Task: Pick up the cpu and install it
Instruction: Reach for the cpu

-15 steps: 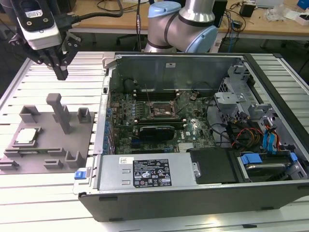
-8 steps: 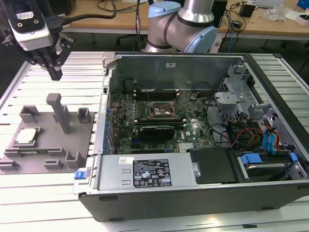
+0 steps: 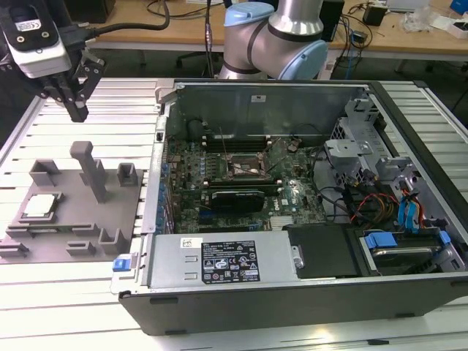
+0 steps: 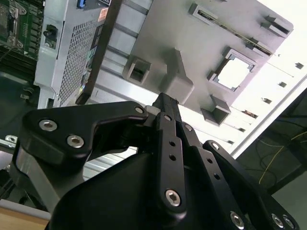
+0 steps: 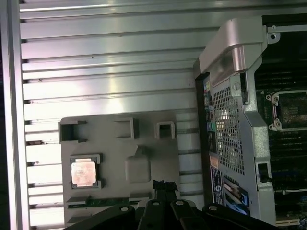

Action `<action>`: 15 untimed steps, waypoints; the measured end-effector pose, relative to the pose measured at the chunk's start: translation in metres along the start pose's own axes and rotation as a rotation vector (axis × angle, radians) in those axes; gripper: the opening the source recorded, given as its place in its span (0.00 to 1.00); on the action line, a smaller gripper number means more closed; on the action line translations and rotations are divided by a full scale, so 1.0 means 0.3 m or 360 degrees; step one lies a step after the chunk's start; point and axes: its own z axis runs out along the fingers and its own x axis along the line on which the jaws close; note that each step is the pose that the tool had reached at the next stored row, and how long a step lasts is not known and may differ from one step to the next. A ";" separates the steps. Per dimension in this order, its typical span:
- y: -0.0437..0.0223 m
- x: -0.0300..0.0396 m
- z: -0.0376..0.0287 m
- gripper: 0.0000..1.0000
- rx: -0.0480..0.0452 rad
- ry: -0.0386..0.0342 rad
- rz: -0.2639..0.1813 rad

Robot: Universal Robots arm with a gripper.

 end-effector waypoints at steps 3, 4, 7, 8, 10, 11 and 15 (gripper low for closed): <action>0.001 0.012 0.003 0.11 0.0000 0.0000 0.0000; 0.001 0.017 0.005 0.11 0.0000 0.0000 0.0000; 0.004 0.037 0.010 0.11 0.0000 0.0000 0.0000; 0.005 0.043 0.012 0.11 0.0000 0.0000 0.0000; 0.005 0.052 0.015 0.11 0.0000 0.0000 0.0000; 0.006 0.058 0.017 0.11 0.0000 0.0000 0.0000; 0.004 0.095 0.031 0.11 0.0000 0.0000 0.0000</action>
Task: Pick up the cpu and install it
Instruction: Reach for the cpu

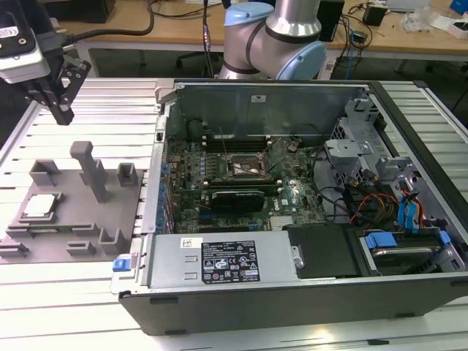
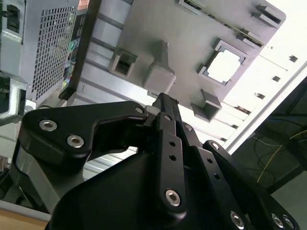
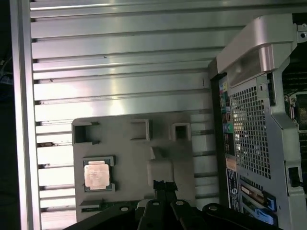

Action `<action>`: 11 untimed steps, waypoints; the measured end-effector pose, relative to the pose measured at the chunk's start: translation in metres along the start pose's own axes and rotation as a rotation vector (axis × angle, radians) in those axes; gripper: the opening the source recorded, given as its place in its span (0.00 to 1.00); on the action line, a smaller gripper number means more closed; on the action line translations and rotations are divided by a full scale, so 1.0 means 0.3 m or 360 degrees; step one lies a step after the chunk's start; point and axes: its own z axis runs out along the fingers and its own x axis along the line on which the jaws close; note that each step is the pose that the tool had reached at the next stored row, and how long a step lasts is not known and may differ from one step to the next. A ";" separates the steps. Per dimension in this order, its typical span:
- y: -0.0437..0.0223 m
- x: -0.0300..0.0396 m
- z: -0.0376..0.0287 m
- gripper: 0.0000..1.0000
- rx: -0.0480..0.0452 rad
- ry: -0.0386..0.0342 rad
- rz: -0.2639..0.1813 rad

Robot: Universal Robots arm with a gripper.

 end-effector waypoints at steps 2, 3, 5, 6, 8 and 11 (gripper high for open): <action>-0.002 0.025 0.010 0.11 0.0000 0.0000 0.0000; -0.003 0.038 0.015 0.11 0.0000 0.0000 0.0000; -0.006 0.060 0.025 0.11 0.0000 0.0000 0.0000; -0.007 0.071 0.031 0.11 0.0000 0.0000 0.0000; -0.008 0.083 0.037 0.11 0.0000 0.0000 0.0000; -0.009 0.095 0.048 0.11 0.0000 0.0000 0.0000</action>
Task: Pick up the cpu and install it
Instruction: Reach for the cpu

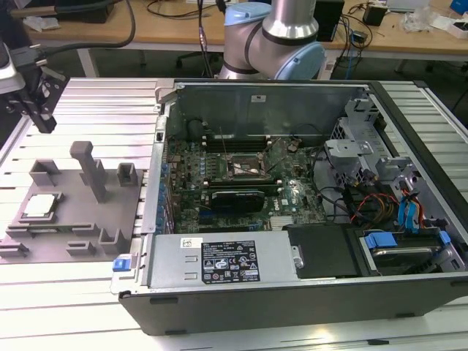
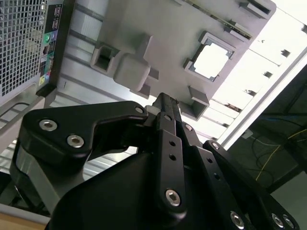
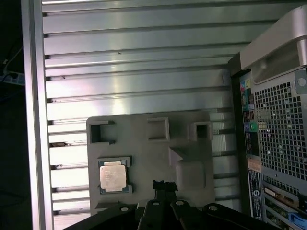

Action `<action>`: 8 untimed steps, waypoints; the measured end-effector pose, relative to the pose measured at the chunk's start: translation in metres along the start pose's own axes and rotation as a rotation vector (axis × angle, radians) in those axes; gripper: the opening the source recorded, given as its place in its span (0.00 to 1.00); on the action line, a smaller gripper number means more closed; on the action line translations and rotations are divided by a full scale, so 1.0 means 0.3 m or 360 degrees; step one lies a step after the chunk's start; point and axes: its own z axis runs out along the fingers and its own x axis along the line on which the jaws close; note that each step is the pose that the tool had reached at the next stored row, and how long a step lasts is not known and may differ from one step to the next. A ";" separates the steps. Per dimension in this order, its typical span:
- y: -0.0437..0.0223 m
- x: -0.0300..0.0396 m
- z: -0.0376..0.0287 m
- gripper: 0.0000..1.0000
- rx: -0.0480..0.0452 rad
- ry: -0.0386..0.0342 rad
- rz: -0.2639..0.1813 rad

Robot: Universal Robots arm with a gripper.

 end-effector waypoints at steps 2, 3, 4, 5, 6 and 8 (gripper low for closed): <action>0.000 0.000 0.000 0.11 0.0000 0.0000 0.0000; 0.000 0.001 0.000 0.11 0.0000 0.0000 0.0000; 0.000 0.001 0.000 0.11 0.0000 0.0000 0.0000; 0.000 0.001 0.001 0.11 0.0000 0.0000 0.0000; 0.000 0.002 0.004 0.11 0.0000 0.0000 0.0000; -0.001 0.009 0.014 0.11 0.0000 0.0000 0.0000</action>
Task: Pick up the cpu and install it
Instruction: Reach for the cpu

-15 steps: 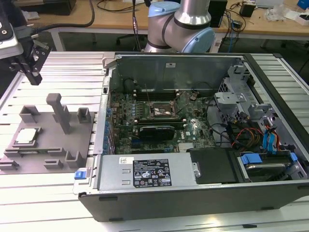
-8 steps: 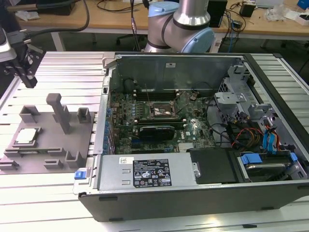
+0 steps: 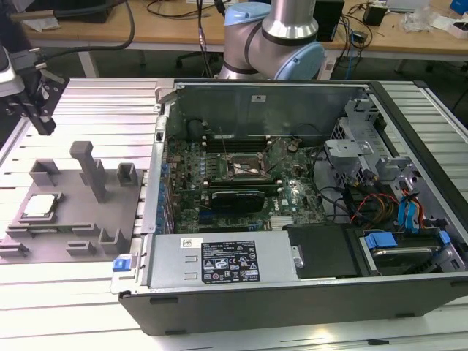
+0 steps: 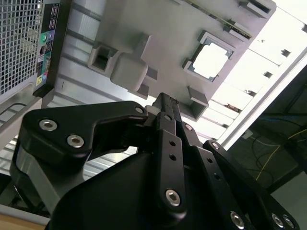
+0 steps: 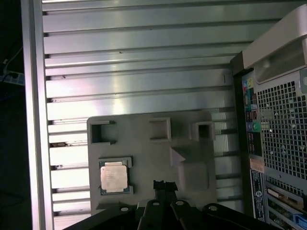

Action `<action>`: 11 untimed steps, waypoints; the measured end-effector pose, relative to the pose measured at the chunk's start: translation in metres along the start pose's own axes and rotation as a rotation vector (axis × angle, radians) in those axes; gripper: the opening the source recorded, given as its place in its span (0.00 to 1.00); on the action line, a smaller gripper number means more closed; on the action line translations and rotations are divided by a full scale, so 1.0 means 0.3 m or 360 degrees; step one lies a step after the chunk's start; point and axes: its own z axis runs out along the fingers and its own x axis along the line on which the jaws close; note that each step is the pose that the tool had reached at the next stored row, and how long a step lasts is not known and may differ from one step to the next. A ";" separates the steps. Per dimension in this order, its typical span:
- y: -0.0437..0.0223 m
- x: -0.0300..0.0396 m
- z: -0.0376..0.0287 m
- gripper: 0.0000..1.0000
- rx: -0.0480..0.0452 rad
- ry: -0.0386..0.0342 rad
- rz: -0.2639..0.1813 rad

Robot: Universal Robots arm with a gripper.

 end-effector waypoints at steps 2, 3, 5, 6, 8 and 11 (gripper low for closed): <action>-0.001 0.009 0.009 0.11 0.0000 0.0000 0.0000; -0.002 0.014 0.016 0.11 0.0000 0.0000 0.0000; -0.003 0.020 0.026 0.11 0.0000 0.0000 0.0000; -0.003 0.023 0.033 0.11 0.0000 0.0000 0.0000; -0.004 0.028 0.043 0.11 0.0000 0.0000 0.0000; -0.007 0.039 0.068 0.11 0.0000 0.0000 0.0000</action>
